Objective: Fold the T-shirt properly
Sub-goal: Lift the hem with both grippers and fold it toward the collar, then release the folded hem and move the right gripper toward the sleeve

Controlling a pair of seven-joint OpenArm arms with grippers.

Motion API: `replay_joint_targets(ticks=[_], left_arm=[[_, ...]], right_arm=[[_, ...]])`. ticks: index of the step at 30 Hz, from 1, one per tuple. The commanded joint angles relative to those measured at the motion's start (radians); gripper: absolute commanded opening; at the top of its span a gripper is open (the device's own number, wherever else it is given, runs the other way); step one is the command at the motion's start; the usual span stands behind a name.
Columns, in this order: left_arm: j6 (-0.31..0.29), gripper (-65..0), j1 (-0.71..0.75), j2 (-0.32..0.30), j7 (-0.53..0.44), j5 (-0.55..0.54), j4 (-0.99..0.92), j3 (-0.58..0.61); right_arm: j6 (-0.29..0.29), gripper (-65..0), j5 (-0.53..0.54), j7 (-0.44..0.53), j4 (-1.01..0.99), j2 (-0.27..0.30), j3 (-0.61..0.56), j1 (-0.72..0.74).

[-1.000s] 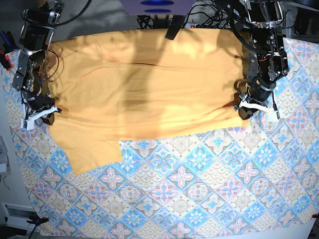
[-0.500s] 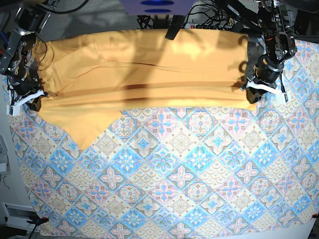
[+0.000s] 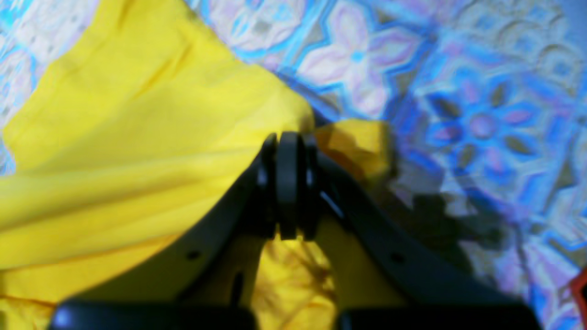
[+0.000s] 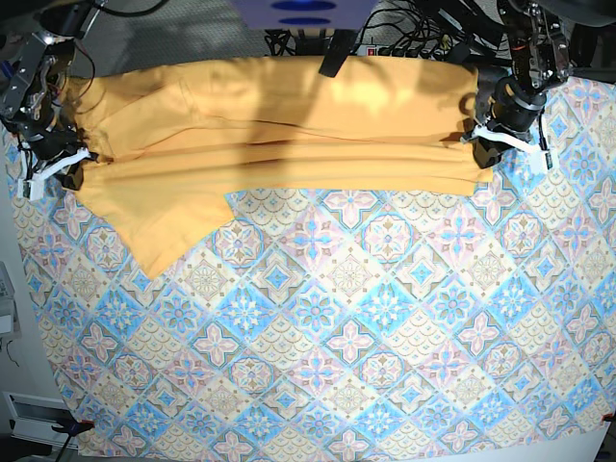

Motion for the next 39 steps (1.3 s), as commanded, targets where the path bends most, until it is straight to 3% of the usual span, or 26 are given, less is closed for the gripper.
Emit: replay_joint_targets(ticks=[1,12,14,18,21,30,35,39], left_arm=[[-0.002,-65.0,0.012,-0.011,-0.017,-0.005,0.015,-0.005],[-0.001,-64.9,-0.02,-0.01,-0.016,0.001,-0.187,-0.003],[0.001,-60.3,-0.02,-0.01,-0.016,-0.002,-0.187,-0.003],[0.001,-44.5,-0.019,-0.01,-0.016,-0.004,-0.187,-0.003],[0.001,-40.4,-0.019,-0.008,-0.016,-0.004,-0.187,-0.003],[-0.001,-40.1,-0.02,-0.008,-0.016,-0.005,-0.187,0.032],[-0.001,-40.1,-0.022,-0.008,-0.016,-0.005,-0.187,0.032],[-0.001,-40.1,-0.037,-0.008,-0.016,-0.005,-0.187,0.032]], right_arm=[[-0.002,-64.5,0.013,0.029,0.021,0.027,0.006,0.007],[-0.002,-64.3,0.01,0.03,0.02,-0.003,0.006,0.008],[-0.004,-64.3,0.01,0.033,0.021,-0.003,0.008,0.01],[-0.005,-64.2,0.01,0.036,0.021,-0.003,0.009,0.016],[-0.007,-63.6,0.01,0.038,0.021,-0.004,0.009,0.054],[-0.08,-51.1,-0.009,0.036,0.023,-0.03,0.009,0.183],[-0.08,-50.0,-0.085,0.036,0.031,-0.044,-0.005,0.224],[-0.08,-49.9,-0.124,0.033,0.003,-0.056,-0.129,0.278]])
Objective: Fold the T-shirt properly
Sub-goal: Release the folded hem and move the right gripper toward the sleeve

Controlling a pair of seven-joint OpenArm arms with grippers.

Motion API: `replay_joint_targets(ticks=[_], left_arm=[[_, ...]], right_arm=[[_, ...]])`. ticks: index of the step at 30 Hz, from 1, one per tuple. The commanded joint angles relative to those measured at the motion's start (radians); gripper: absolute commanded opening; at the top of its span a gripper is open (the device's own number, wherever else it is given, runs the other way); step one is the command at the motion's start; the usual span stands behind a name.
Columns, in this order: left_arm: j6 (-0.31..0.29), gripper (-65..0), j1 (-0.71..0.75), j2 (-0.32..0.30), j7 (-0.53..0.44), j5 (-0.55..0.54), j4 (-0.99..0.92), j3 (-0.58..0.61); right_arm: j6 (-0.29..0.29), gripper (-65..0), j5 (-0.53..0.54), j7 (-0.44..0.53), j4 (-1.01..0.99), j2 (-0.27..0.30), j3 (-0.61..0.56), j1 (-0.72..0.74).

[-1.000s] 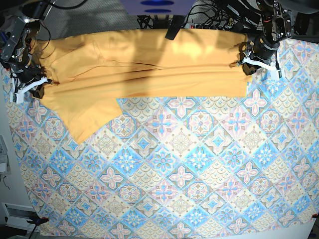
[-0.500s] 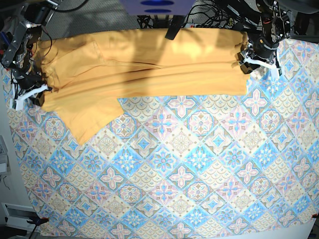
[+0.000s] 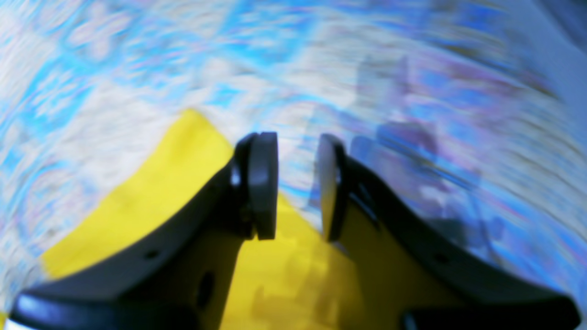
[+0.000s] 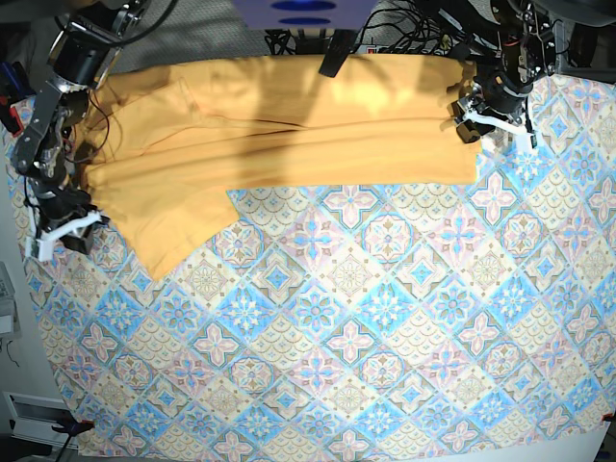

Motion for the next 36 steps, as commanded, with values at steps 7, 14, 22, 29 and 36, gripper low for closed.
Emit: replay_joint_targets(ticks=[7,14,22,29,36], left_arm=[[-0.008,-40.1,-0.008,-0.01,-0.014,-0.01,0.017,-0.006],[-0.008,-40.1,-0.008,-0.01,-0.014,-0.01,0.017,-0.007],[-0.008,-40.1,-0.011,-0.01,-0.014,-0.01,0.017,-0.007],[-0.008,-40.1,-0.028,-0.01,-0.014,-0.01,0.017,-0.006],[-0.008,-40.2,-0.028,-0.01,-0.014,-0.01,0.017,-0.01]], right_arm=[[0.01,-49.8,0.006,0.028,-0.213,0.054,-0.246,0.166],[0.01,-49.8,0.006,0.135,-0.452,0.071,-0.286,0.268],[0.011,-49.8,0.006,0.146,-0.558,0.069,-0.301,0.279],[0.011,-56.9,0.006,0.148,-0.558,0.069,-0.386,0.276],[0.016,-64.3,0.012,0.102,-0.53,0.073,-0.344,0.273]])
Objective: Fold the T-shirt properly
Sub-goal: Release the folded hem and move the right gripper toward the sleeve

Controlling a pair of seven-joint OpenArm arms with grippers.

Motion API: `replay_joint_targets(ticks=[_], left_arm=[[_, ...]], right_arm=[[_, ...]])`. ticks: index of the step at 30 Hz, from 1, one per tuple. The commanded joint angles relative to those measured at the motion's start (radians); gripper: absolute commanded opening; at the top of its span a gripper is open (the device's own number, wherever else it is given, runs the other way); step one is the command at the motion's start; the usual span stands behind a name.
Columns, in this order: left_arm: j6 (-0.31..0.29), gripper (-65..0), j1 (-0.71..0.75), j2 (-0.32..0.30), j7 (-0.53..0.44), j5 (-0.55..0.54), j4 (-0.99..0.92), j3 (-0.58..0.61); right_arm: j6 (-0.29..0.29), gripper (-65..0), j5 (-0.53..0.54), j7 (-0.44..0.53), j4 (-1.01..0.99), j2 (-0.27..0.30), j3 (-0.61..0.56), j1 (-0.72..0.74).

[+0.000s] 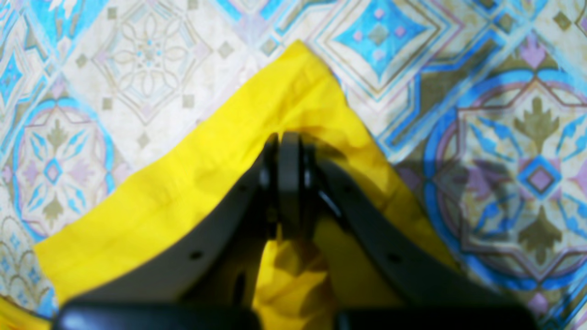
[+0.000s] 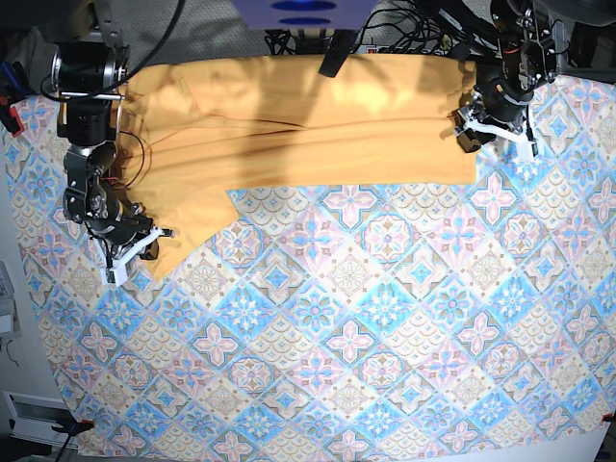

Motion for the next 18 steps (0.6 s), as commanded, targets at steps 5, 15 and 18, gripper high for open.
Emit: replay_joint_targets(ticks=[5,15,18], left_arm=[[-0.007,-40.2,-0.002,-0.011,-0.014,-0.009,0.017,-0.008],[-0.007,-40.2,-0.017,-0.011,-0.014,-0.009,0.014,-0.005],[-0.007,-40.2,-0.022,-0.011,-0.014,-0.009,0.012,-0.005]], right_arm=[[0.005,-64.3,0.001,-0.079,0.202,0.015,0.159,-0.069],[0.099,-64.3,0.004,-0.31,0.616,0.009,0.324,-0.27],[0.108,-64.3,0.067,-0.335,0.69,0.009,0.347,-0.342]])
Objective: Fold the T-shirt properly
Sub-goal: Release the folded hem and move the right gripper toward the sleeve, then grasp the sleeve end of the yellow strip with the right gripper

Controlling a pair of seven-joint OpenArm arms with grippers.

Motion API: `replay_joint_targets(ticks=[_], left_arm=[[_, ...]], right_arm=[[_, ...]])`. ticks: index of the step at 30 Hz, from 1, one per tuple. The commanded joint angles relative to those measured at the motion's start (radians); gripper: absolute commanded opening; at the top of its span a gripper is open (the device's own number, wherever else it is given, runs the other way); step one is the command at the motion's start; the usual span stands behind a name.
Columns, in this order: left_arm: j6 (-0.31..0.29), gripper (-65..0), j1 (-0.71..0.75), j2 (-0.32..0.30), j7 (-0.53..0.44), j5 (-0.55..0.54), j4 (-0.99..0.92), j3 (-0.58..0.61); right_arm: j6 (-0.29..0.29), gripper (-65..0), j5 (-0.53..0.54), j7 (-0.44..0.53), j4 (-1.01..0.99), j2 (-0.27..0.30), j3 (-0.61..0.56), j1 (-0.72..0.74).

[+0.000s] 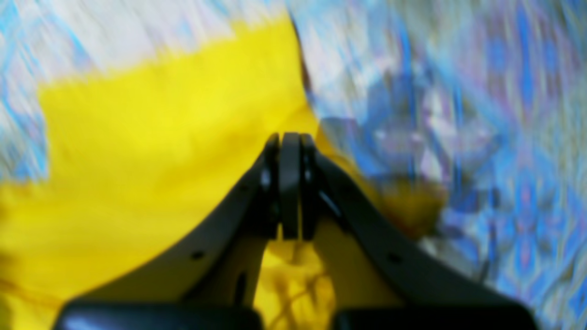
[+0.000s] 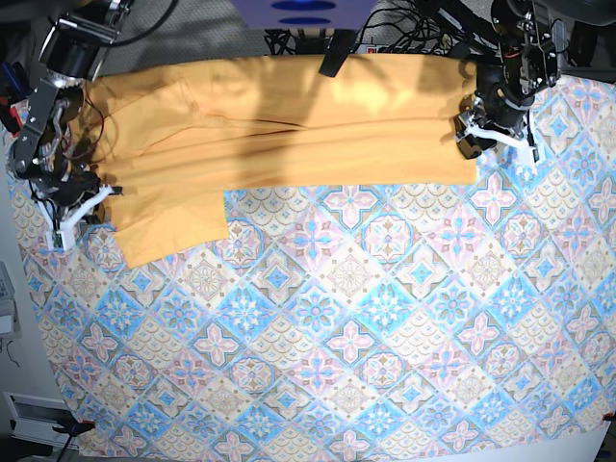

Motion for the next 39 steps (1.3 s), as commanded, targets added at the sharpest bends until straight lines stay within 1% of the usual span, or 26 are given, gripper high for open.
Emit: replay_joint_targets(ticks=[1,3,4,6,8,10,11,12,14,15,17,20,23,25,27,29,33,34,36,38,39], left_arm=[[-0.007,-40.2,0.0,-0.012,-0.014,-0.01,0.013,-0.005],[-0.007,-40.2,0.0,-0.012,-0.014,-0.01,0.013,-0.005],[-0.007,-40.2,0.0,-0.012,-0.014,-0.01,0.013,-0.005],[-0.007,-40.2,-0.006,-0.012,-0.014,-0.01,0.013,-0.003],[-0.007,-40.2,-0.008,-0.012,-0.014,-0.01,0.013,-0.003],[-0.007,-40.2,-0.008,-0.012,-0.014,-0.01,0.013,-0.003],[-0.007,-40.2,-0.008,-0.012,-0.014,-0.01,0.013,-0.003],[-0.007,-40.2,-0.008,-0.012,-0.014,-0.01,0.013,-0.003],[-0.007,-40.2,-0.008,-0.012,-0.014,-0.01,0.013,-0.003],[-0.007,-40.2,-0.008,-0.012,-0.014,-0.01,0.013,-0.003],[-0.007,-40.2,-0.006,-0.012,-0.014,-0.01,0.013,-0.003],[-0.007,-40.2,-0.006,-0.012,-0.014,-0.01,0.013,-0.003],[-0.007,-40.2,-0.006,-0.012,-0.014,-0.01,0.013,-0.003],[-0.007,-40.2,-0.006,-0.012,-0.014,-0.01,0.013,-0.006],[-0.007,-40.2,-0.006,-0.012,-0.014,-0.01,0.013,-0.006],[-0.007,-40.2,-0.008,-0.012,-0.014,-0.01,0.013,-0.005],[-0.007,-40.2,-0.009,-0.012,-0.014,-0.01,0.013,-0.005],[-0.007,-40.2,-0.011,-0.012,-0.014,-0.01,0.013,-0.005],[-0.007,-40.2,-0.012,-0.012,-0.014,-0.01,0.013,-0.005],[-0.007,-40.2,-0.012,-0.012,-0.014,-0.01,0.013,-0.005],[-0.007,-40.2,-0.012,-0.012,-0.014,-0.01,0.013,-0.005]], right_arm=[[0.012,-64.3,0.041,0.04,0.03,0.013,-0.001,0.019],[0.012,-63.8,0.036,0.071,0.024,0.013,0.003,0.014],[0.012,-63.2,0.021,0.103,0.005,0.013,-0.001,0.014],[0.012,-59.5,-0.016,0.168,-0.039,0.013,-0.006,0.031],[0.011,-54.4,-0.044,0.203,-0.091,0.013,-0.008,0.092],[0.011,-48.5,-0.068,0.209,-0.183,0.013,-0.008,0.16],[0.011,-46.6,-0.076,0.212,-0.225,0.013,-0.008,0.186],[0.011,-44.9,-0.085,0.217,-0.272,0.013,-0.008,0.213],[0.011,-43.6,-0.101,0.218,-0.347,0.013,-0.018,0.256],[0.011,-43.7,-0.105,0.223,-0.383,0.013,-0.034,0.282],[0.011,-43.6,-0.105,0.266,-0.444,0.018,-0.074,0.319],[0.011,-43.6,-0.105,0.33,-0.541,0.021,-0.124,0.353],[0.011,-43.6,-0.107,0.383,-0.645,0.021,-0.15,0.373],[0.011,-43.6,-0.107,0.406,-0.685,0.021,-0.167,0.373],[0.011,-44.0,-0.107,0.409,-0.69,0.021,-0.19,0.371],[0.014,-48.0,-0.107,0.404,-0.688,0.021,-0.209,0.367],[0.017,-63.5,-0.102,0.396,-0.688,0.021,-0.215,0.365],[0.017,-65.0,-0.102,0.379,-0.688,0.021,-0.213,0.365],[0.028,-64.2,-0.099,0.346,-0.677,0.021,-0.207,0.365],[0.052,-64.2,-0.091,0.321,-0.624,0.021,-0.207,0.362],[0.055,-64.2,-0.081,0.303,-0.585,0.021,-0.199,0.341]])
